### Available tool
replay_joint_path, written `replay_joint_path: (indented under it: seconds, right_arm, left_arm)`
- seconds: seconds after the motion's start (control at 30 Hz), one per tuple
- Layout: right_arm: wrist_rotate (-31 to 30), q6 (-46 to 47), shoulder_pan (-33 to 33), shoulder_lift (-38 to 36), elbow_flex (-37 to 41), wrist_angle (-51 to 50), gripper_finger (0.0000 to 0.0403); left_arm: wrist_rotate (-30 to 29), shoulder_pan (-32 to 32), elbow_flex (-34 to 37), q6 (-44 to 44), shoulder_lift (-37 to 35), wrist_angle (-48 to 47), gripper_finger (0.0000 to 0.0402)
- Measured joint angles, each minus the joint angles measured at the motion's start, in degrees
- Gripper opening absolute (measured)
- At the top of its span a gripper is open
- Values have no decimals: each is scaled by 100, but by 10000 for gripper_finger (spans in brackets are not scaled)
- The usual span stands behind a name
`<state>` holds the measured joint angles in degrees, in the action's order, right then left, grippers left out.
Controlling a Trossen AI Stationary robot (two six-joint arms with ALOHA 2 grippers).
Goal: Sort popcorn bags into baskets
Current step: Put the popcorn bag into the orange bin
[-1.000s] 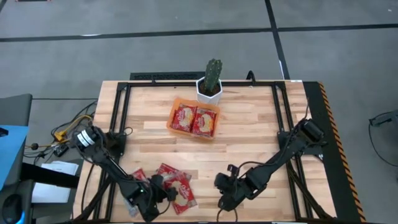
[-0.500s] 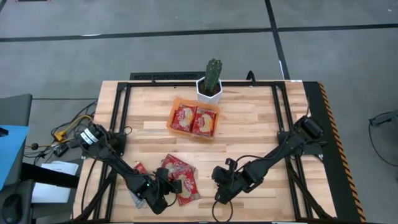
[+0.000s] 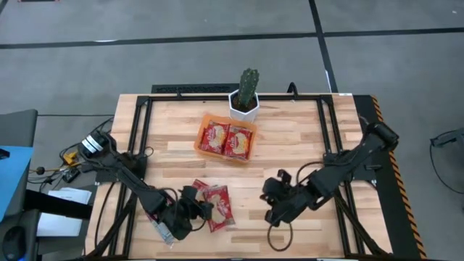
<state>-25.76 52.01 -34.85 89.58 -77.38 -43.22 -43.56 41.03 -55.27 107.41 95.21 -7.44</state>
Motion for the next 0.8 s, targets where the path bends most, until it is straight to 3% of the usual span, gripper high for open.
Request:
replay_joint_path:
  seconds: [0.27, 0.57, 0.8]
  right_arm:
    - [-300, 28, -42, -460, 0, -583, 27]
    - [-290, -130, -161, -1011, 4, -1141, 22]
    - [-442, -151, -322, -1724, 0, -1710, 36]
  left_arm:
    - [250, -952, -2, -1659, -845, -231, 1]
    - [2082, -2899, -11, -4078, -1847, -193, 0]
    - [3511, -4360, -11, -5256, -1958, -156, 0]
